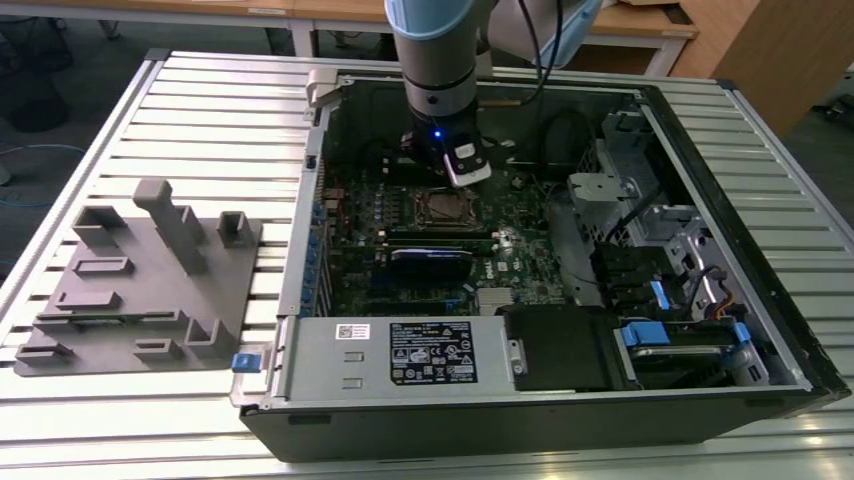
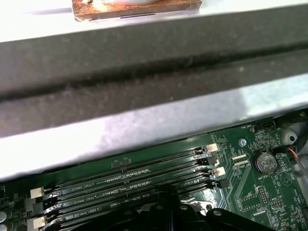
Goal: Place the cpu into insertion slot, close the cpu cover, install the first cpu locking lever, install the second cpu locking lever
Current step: 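Install the first cpu locking lever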
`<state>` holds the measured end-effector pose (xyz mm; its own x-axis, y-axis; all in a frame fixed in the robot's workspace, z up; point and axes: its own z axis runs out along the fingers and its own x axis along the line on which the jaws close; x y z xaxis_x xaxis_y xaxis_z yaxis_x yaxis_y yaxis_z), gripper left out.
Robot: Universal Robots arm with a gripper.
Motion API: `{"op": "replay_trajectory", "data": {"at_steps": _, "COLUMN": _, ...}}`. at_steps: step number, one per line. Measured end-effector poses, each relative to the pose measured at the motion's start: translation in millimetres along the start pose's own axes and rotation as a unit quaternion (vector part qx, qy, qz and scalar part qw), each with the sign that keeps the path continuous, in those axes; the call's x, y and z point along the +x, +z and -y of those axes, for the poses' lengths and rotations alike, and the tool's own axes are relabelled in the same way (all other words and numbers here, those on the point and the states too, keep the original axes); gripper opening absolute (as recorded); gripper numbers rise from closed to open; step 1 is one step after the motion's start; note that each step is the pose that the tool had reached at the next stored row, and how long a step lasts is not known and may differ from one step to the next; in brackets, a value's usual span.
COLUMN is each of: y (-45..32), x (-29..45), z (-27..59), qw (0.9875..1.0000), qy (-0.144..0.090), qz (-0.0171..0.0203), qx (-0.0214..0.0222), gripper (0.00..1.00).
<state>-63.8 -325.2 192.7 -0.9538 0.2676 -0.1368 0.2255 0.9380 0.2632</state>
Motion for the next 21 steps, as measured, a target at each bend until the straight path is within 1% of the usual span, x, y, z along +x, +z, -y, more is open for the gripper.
{"op": "replay_trajectory", "data": {"at_steps": 8, "y": 0.3, "x": 0.2, "z": -0.3, "qw": 1.0, "qy": 0.004, "qz": 0.0011, "qx": 0.0002, "gripper": 0.11}}
{"op": "replay_trajectory", "data": {"at_steps": 15, "y": 0.9, "x": 0.2, "z": -0.1, "qw": 0.9999, "qy": 0.015, "qz": 0.0039, "qx": 0.0013, "gripper": 0.11}}
{"op": "replay_trajectory", "data": {"at_steps": 21, "y": 1.2, "x": 0.6, "z": -0.8, "qw": 0.9998, "qy": 0.017, "qz": 0.0042, "qx": 0.0006, "gripper": 0.11}}
